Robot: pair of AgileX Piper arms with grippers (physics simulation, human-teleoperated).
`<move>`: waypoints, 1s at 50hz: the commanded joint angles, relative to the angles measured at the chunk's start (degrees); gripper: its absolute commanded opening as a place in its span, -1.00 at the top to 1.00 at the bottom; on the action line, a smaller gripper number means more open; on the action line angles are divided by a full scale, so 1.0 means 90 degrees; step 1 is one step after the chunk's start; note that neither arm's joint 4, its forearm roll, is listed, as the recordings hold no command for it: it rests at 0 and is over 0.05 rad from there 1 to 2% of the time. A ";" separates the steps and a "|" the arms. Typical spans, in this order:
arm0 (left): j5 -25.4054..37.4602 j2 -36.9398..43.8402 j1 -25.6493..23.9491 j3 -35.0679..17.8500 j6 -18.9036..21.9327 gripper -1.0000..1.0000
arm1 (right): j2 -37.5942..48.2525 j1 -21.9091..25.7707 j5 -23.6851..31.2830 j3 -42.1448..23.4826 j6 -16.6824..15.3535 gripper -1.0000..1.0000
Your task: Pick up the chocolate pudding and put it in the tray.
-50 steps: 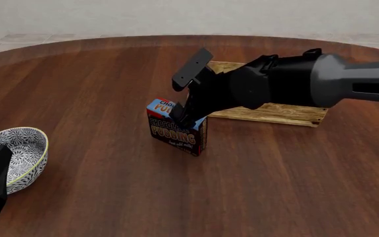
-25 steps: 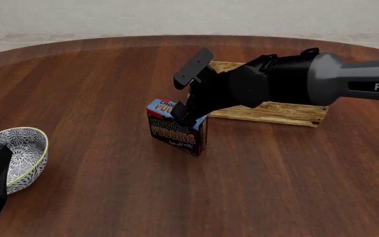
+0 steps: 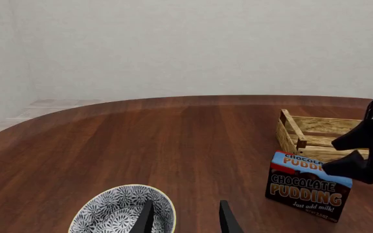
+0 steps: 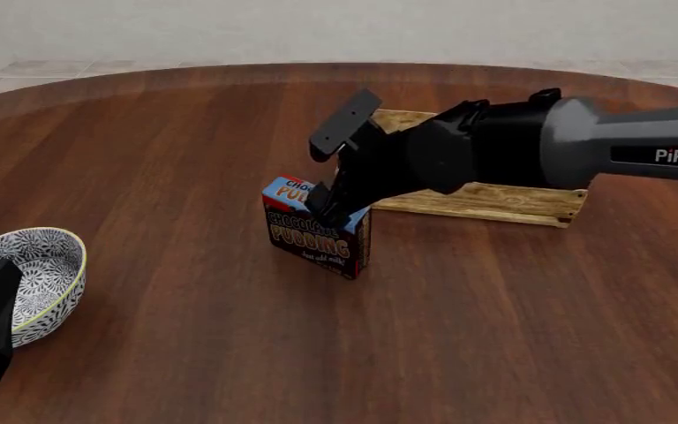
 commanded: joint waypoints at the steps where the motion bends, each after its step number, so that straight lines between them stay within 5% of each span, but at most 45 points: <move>1: 0.0000 0.0000 0.0000 0.0000 0.0000 -1.00 | 0.0094 -0.0049 -0.0013 -0.0044 0.0007 -1.00; 50: 0.0000 0.0000 0.0000 0.0000 0.0000 -1.00 | 0.0315 0.0017 -0.0234 0.0058 0.0166 -1.00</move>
